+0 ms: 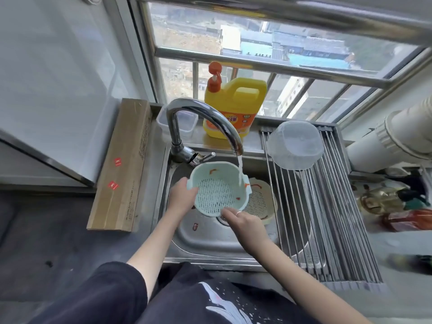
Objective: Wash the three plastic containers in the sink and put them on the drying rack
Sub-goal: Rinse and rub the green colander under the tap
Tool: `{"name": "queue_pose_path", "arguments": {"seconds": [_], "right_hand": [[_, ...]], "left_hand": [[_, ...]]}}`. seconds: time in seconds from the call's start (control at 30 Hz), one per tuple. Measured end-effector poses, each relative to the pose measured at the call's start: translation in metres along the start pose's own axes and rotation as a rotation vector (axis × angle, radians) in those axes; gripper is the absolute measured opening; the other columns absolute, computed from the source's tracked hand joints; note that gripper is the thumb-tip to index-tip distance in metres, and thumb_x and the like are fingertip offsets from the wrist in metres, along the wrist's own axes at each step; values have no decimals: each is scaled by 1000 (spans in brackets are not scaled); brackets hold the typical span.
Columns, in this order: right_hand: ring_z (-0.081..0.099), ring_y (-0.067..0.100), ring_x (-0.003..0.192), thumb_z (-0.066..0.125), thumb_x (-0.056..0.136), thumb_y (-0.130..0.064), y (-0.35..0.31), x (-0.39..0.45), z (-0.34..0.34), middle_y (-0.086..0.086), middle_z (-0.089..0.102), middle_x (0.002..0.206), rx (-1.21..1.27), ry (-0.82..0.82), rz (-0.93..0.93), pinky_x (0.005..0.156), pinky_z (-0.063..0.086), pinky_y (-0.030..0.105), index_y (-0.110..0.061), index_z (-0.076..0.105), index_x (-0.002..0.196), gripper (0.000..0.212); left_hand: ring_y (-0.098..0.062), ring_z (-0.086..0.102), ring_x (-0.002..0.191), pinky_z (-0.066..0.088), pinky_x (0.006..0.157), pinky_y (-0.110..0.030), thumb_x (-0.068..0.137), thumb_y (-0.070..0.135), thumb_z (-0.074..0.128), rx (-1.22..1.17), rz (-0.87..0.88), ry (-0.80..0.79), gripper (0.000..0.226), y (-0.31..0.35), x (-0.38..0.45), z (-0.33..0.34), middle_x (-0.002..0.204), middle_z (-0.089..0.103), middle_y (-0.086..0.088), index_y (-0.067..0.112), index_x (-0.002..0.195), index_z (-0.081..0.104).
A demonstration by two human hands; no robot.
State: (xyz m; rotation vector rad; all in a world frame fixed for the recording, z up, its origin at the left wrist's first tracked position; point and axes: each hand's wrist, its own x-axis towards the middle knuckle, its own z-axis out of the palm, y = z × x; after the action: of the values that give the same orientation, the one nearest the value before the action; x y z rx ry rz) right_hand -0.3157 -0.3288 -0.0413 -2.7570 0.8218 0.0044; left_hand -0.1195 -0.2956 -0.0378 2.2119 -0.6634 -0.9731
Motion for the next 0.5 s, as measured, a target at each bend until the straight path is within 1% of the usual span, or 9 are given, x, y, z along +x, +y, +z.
{"name": "queue_pose_path", "arguments": {"seconds": [0.03,0.07,0.1,0.17,0.27,0.33,0.4,0.43,0.5], "right_hand": [[65,28,64,66,77,-6,3,3,-2,1,69,90,69,-50,44,46,40,28,-20,52,106,35],[67,30,82,60,88,-17,8,5,-4,0,69,110,121,-112,108,58,49,33,-23,54,120,33],[65,28,100,53,94,-28,13,7,-8,-2,62,128,133,-160,146,73,52,37,-24,51,131,37],[50,25,124,44,96,-31,26,12,-15,-2,47,144,8,-145,123,94,44,38,-21,43,141,46],[20,22,145,42,93,-15,37,29,-21,5,27,156,-216,-201,25,116,16,42,-13,25,149,59],[7,20,148,38,95,-11,40,44,-20,7,13,160,-362,-297,15,116,-12,48,-8,12,152,63],[3,22,148,38,96,-14,37,55,-17,10,9,160,-446,-319,50,104,-30,52,-7,9,151,63],[2,23,148,40,95,-17,31,58,-14,11,8,160,-457,-333,53,103,-31,54,-7,9,151,65],[1,21,148,43,90,-18,17,59,-2,12,9,160,-390,-439,17,108,-24,58,-9,6,152,73]], "left_hand": [[-33,61,78,52,65,-45,85,17,53,34,57,18,12,0,-1,1,79,60,-12,5,81,51],[-34,59,75,48,61,-43,86,16,52,69,116,38,13,0,-3,2,75,57,-11,5,79,48],[-33,57,70,44,58,-39,86,16,51,104,167,54,14,1,-5,3,71,55,-9,7,78,44],[-32,53,65,39,54,-36,87,16,50,142,265,82,16,1,-9,5,66,51,-5,11,76,39],[-34,54,68,39,57,-39,87,11,52,162,374,145,11,7,-12,7,71,55,-9,10,79,43],[-35,55,71,32,57,-36,87,9,53,197,432,184,7,13,-16,11,76,59,-16,3,84,49],[-37,56,71,29,57,-32,85,6,56,231,508,221,9,17,-21,13,77,60,-19,-1,90,53],[-38,57,67,31,56,-32,83,4,57,249,554,241,10,18,-23,14,74,60,-20,-2,91,54],[-38,57,55,37,47,-29,77,6,57,261,631,306,12,16,-24,18,65,59,-18,1,87,54]]}}
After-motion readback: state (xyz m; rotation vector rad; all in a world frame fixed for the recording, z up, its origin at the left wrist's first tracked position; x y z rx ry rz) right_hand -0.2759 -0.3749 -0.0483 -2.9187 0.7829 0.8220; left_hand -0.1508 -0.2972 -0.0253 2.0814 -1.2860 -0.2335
